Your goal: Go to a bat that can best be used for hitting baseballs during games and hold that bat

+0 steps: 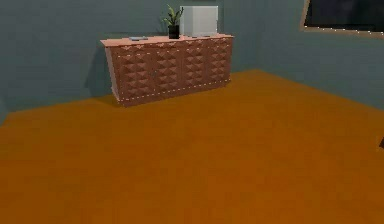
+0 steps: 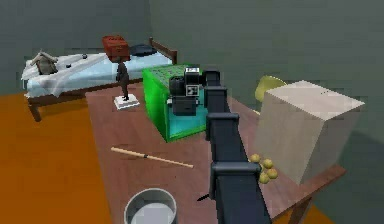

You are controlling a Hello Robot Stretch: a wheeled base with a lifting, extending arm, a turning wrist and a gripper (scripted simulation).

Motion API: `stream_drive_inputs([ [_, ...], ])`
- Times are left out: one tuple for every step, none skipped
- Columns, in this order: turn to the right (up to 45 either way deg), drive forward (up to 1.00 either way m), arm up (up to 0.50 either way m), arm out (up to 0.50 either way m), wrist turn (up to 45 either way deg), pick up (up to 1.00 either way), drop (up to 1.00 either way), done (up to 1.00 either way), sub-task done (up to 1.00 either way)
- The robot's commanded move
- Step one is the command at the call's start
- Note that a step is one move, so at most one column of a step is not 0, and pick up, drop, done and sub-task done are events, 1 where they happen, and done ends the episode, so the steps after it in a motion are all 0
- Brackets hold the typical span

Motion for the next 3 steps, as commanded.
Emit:
stream_drive_inputs([
  [0.0,0.0,0.0,0.0,9.0,0.0,0.0,0.0,0.0],
  [0.0,0.0,-0.3,0.0,0.0,0.0,0.0,0.0,0.0],
  [0.0,0.0,0.0,0.0,0.0,1.0,0.0,0.0,0.0],
])
